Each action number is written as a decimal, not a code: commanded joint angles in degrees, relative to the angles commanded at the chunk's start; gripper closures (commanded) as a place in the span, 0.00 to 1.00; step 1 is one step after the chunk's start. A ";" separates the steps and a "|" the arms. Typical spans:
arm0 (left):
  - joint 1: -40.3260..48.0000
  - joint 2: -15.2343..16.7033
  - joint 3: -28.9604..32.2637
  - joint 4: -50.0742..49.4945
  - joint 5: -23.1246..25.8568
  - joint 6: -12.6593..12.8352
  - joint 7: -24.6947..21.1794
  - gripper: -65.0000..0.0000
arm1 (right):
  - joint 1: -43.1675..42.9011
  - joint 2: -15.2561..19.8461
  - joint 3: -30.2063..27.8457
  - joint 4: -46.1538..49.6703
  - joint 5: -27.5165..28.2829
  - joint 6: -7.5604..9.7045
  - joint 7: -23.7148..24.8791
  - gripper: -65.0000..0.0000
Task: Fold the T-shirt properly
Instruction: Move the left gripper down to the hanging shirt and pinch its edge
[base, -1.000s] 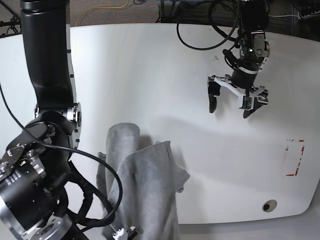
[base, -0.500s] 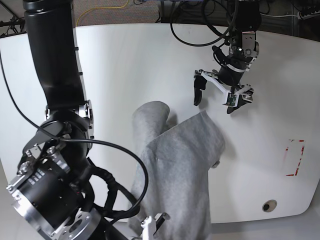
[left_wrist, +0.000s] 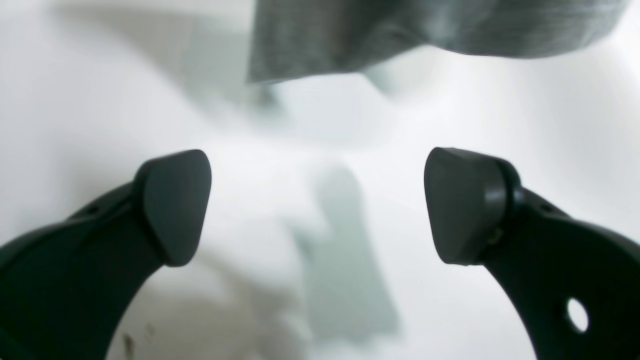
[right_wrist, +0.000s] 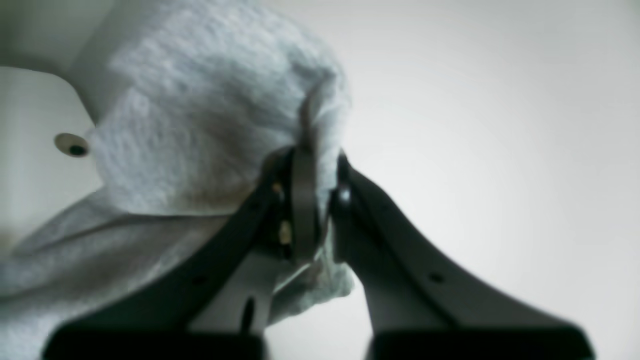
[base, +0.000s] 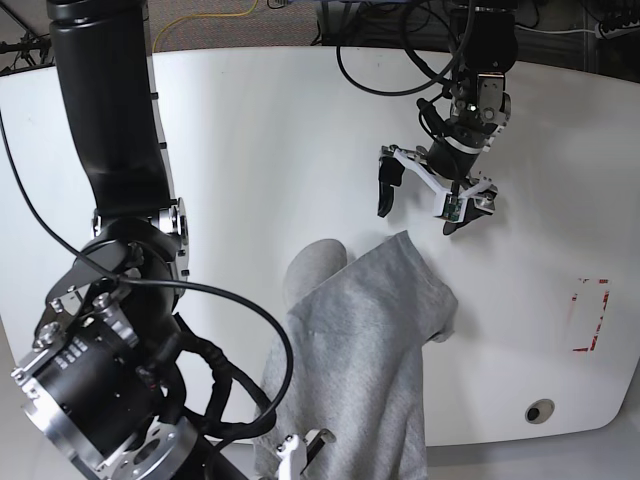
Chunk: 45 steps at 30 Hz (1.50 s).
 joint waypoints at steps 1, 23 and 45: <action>-0.44 0.00 0.00 -0.26 0.00 0.00 0.00 0.02 | 0.00 0.00 0.00 -0.09 0.00 0.00 0.00 1.00; -11.60 0.09 3.25 -7.91 0.00 0.00 0.00 0.02 | -0.70 -0.18 -0.26 0.00 0.09 0.00 0.00 1.00; -19.16 0.09 9.41 -19.25 0.00 0.09 -1.93 0.02 | -0.62 -0.18 -0.26 0.00 0.35 0.00 0.00 1.00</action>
